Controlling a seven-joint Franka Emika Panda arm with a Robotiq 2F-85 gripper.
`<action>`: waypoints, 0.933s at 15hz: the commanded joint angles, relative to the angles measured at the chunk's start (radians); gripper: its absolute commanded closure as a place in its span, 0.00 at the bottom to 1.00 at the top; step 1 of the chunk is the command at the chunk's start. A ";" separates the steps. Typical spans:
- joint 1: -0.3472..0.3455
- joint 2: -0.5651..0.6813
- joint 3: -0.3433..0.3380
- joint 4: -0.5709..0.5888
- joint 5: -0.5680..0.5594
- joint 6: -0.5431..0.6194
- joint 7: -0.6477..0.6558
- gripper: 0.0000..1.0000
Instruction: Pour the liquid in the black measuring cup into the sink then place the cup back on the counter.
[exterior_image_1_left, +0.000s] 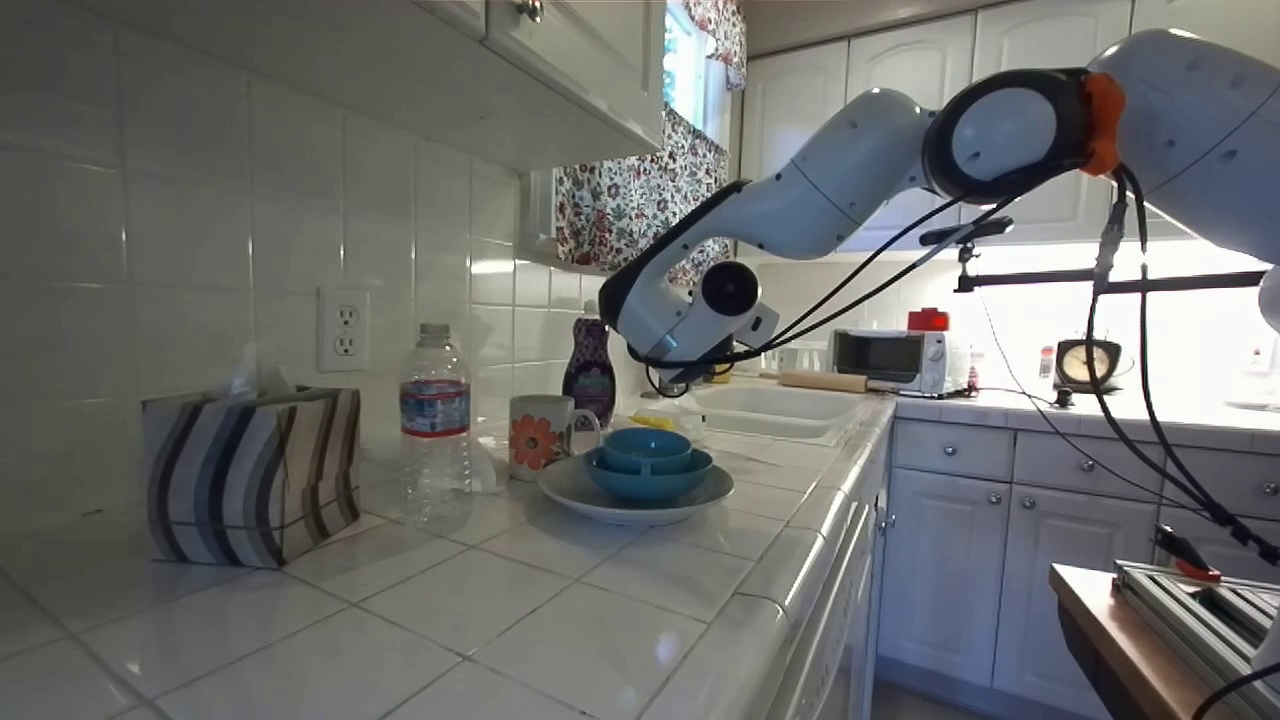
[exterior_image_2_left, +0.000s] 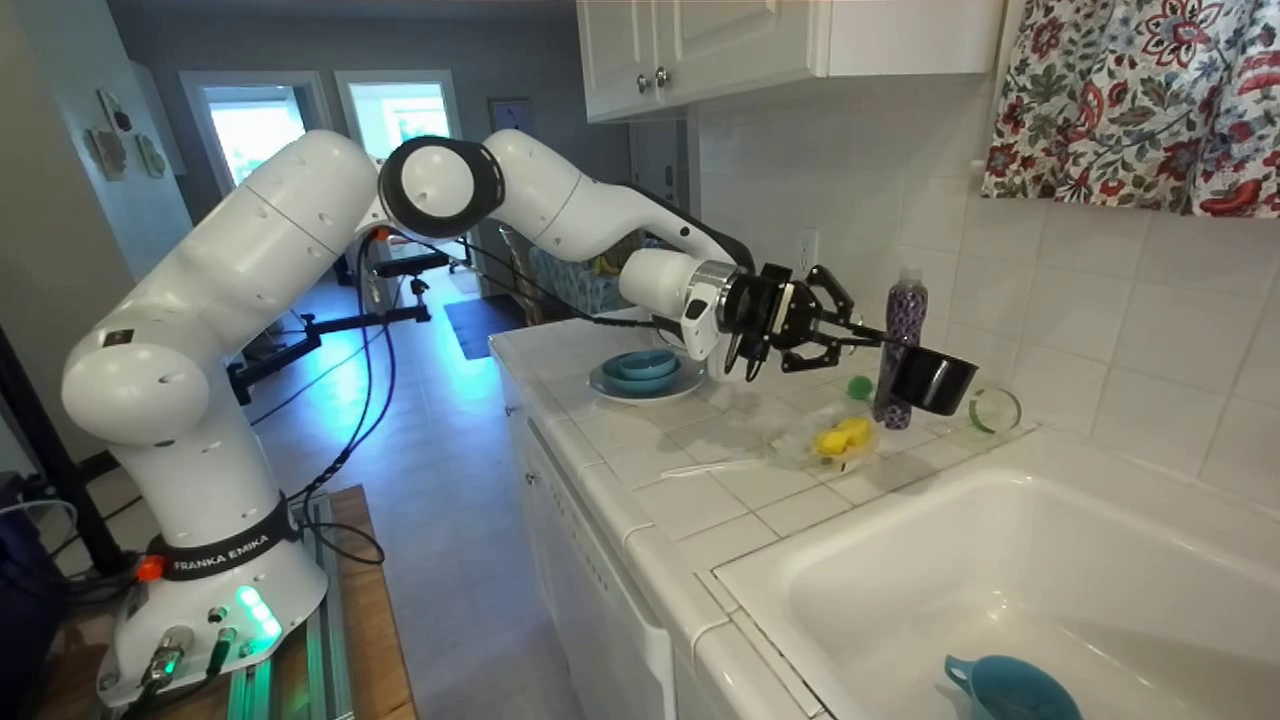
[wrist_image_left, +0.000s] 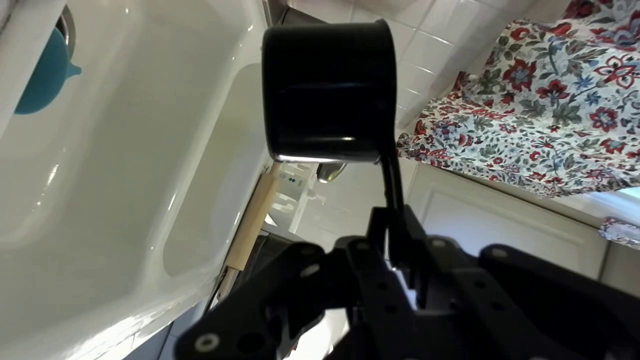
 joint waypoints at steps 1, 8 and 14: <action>0.024 0.041 -0.048 0.044 0.047 0.007 0.032 0.98; 0.118 0.109 -0.218 0.094 0.200 0.004 0.120 0.98; 0.188 0.184 -0.321 0.148 0.272 0.003 0.118 0.98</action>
